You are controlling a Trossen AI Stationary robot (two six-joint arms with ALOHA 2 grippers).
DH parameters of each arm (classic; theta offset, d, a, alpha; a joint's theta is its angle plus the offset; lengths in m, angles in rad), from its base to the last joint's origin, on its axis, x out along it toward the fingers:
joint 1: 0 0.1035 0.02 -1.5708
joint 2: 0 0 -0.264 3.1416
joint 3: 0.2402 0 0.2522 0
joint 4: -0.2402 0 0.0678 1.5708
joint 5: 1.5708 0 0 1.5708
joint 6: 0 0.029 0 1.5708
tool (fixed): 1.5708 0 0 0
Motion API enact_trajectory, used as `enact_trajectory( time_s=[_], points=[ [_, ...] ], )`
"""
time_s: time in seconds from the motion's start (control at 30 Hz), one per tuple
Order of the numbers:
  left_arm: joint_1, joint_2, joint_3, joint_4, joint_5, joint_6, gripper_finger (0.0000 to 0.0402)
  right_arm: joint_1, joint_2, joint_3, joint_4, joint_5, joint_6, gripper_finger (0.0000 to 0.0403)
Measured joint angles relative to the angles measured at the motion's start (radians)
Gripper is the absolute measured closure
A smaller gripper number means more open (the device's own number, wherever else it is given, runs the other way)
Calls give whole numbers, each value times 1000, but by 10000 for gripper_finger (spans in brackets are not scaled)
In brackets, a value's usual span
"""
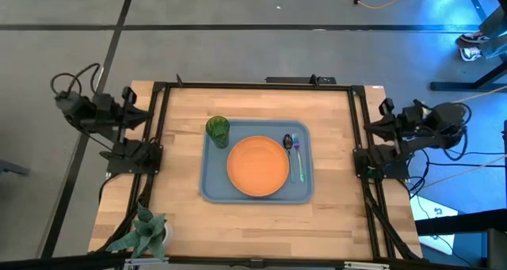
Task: Pick and place plate/cup/fork/spoon on tray
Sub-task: Return to Home Position
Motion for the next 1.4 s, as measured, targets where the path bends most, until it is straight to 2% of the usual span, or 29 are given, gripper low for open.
enact_trajectory(
  time_s=[0.2,0.53,0.9,1.27,1.4],
  points=[
    [0,0,-119,147,-3,0,402,0,-91,-176,161,-1,-8,402],
    [1,0,-308,341,-17,2,402,0,-90,-398,437,-62,-11,402],
    [1,-1,-494,535,-16,23,402,0,-90,-582,641,-119,20,402],
    [1,-1,-589,547,8,-6,402,0,-90,-781,820,-133,30,402],
    [1,-1,-621,548,7,-6,402,0,-86,-790,804,-132,72,402]
  ],
)
